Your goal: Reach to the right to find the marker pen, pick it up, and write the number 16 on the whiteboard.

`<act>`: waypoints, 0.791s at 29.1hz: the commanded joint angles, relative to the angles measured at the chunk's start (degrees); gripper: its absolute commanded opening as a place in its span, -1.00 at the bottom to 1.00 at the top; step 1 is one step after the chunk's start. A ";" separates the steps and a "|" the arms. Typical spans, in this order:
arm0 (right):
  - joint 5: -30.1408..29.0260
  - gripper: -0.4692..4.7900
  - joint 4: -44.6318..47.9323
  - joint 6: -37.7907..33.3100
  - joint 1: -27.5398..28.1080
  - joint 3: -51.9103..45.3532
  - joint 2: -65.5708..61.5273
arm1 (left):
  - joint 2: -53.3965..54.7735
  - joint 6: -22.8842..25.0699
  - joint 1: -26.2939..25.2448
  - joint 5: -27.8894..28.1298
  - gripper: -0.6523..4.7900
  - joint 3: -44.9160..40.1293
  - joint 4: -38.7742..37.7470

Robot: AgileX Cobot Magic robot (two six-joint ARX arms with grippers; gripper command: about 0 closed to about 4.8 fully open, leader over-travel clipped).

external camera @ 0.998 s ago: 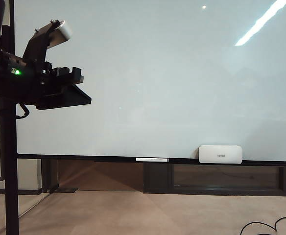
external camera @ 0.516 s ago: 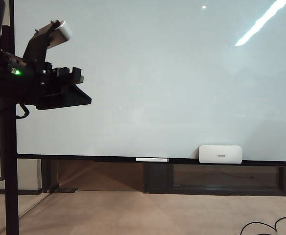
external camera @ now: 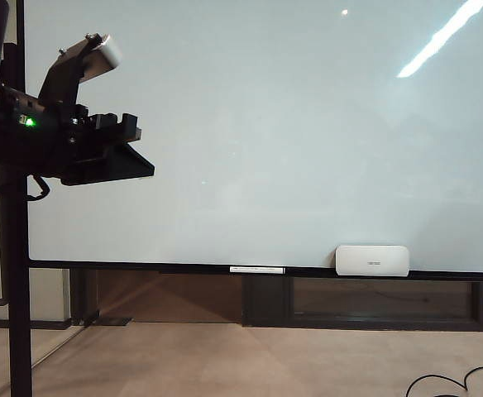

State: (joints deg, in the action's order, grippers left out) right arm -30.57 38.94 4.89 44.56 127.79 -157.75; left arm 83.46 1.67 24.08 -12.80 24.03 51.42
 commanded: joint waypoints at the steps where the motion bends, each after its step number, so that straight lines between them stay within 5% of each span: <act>1: 0.46 0.10 0.74 0.09 0.07 0.48 0.46 | -0.07 0.02 0.04 -0.07 -0.78 0.22 0.09; 23: -0.42 0.01 0.07 0.11 -0.33 0.48 -0.28 | -0.07 0.04 0.04 -0.07 -0.78 0.22 -0.57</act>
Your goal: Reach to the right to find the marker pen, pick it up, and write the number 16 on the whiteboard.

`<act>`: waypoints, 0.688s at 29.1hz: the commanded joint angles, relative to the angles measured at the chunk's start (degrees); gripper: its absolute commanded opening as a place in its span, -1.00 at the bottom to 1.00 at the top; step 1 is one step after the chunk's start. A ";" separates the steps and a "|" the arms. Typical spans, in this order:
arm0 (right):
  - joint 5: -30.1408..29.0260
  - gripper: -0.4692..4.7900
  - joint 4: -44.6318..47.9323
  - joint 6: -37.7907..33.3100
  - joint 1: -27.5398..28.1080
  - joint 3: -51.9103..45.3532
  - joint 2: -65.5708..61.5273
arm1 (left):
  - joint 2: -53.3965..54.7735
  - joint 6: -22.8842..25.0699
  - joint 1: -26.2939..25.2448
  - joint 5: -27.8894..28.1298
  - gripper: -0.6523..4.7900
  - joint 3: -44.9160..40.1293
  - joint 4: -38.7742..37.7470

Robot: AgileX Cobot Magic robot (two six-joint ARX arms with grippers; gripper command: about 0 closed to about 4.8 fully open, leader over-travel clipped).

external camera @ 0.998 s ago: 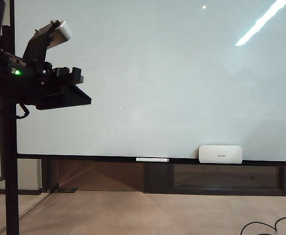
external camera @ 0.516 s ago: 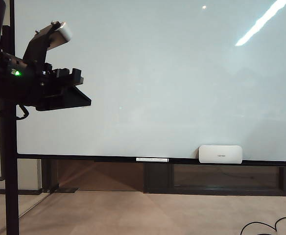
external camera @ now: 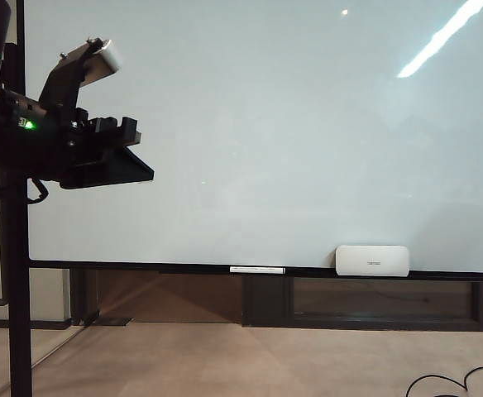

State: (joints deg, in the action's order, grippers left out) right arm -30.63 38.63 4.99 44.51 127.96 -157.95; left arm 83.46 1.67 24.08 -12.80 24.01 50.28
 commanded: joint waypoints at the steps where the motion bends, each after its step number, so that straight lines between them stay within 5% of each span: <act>1: -0.35 0.01 0.39 0.00 -0.33 0.31 -0.20 | -0.07 0.04 0.04 -0.07 -0.78 0.24 0.57; 20: 0.55 0.01 1.51 0.00 -1.01 1.01 -0.76 | -0.07 0.04 0.07 -0.07 -0.78 0.24 0.35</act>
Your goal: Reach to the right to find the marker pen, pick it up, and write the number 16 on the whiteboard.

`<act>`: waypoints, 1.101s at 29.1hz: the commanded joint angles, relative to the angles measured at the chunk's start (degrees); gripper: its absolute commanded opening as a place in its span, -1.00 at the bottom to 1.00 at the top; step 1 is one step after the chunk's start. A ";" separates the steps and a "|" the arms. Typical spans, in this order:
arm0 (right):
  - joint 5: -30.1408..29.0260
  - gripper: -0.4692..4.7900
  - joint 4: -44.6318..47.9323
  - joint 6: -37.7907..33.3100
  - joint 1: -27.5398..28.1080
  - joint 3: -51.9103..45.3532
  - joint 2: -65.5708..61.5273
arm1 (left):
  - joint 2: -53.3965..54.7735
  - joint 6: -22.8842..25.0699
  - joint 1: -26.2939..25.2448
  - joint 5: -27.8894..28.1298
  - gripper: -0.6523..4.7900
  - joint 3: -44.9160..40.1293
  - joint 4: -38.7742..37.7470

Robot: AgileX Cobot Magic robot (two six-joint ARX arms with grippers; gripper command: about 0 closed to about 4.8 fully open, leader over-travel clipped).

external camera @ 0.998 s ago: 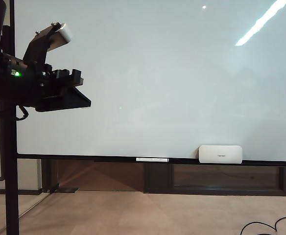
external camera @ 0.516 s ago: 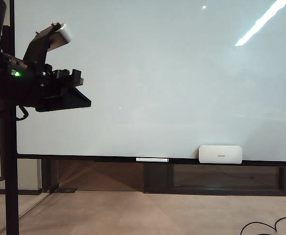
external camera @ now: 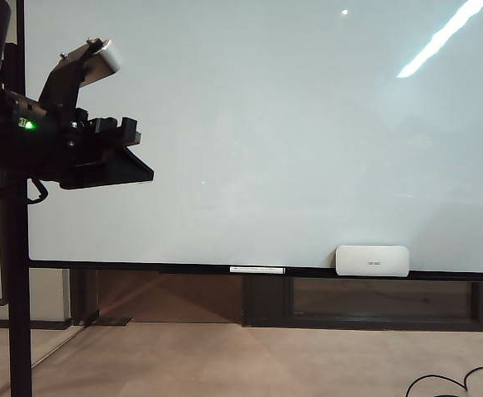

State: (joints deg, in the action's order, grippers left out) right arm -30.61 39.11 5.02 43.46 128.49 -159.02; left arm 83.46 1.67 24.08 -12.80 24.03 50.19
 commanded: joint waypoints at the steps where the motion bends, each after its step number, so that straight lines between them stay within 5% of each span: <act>1: 0.52 0.01 1.03 -0.02 0.04 0.48 0.31 | -0.09 0.04 0.07 -0.07 -0.78 0.22 0.44; 32: 3.76 -0.07 1.84 0.85 -0.39 1.31 -0.42 | -0.09 -0.02 0.07 -0.50 -0.78 0.22 0.46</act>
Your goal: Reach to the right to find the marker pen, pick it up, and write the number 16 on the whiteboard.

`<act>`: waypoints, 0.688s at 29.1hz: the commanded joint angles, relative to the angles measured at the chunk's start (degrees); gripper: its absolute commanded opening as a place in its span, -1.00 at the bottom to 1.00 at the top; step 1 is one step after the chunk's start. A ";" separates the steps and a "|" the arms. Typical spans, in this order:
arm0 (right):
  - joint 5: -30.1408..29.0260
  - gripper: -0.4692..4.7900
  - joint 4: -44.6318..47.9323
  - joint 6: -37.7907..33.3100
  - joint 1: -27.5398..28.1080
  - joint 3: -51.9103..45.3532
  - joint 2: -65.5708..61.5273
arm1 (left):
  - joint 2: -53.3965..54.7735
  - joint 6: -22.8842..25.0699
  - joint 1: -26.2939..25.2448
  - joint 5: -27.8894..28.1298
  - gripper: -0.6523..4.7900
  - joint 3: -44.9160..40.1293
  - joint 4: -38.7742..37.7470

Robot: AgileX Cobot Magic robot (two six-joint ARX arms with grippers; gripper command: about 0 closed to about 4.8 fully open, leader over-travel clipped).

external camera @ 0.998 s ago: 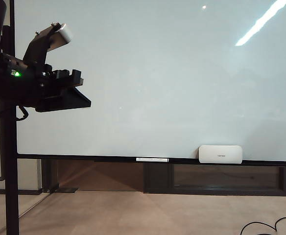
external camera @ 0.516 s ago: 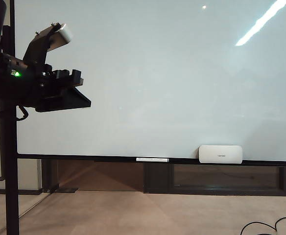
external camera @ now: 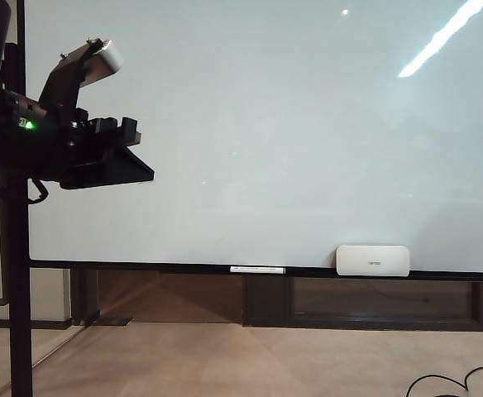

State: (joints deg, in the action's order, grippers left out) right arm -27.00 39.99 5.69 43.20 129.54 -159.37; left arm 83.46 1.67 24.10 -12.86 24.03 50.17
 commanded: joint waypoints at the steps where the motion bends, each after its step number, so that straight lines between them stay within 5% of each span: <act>1: 0.22 -0.07 0.96 0.15 -0.13 0.26 -0.07 | -0.09 -0.02 0.04 -0.44 -0.78 0.22 0.48; 4: 0.35 -0.08 0.94 0.17 -0.13 0.26 -0.07 | -0.09 -0.13 0.04 -0.44 -0.78 0.22 0.46; 11: 0.37 -0.53 0.98 0.57 -0.13 0.26 -0.07 | -0.09 -0.11 0.04 -0.44 -0.78 0.22 0.46; 20: 1.57 -0.82 0.96 0.57 -0.13 0.26 -0.07 | -0.09 0.02 0.04 -0.42 -0.78 0.22 0.46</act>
State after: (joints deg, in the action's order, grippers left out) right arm -26.28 39.99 6.26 43.00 129.54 -159.70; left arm 83.46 1.65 24.08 -12.99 24.01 50.15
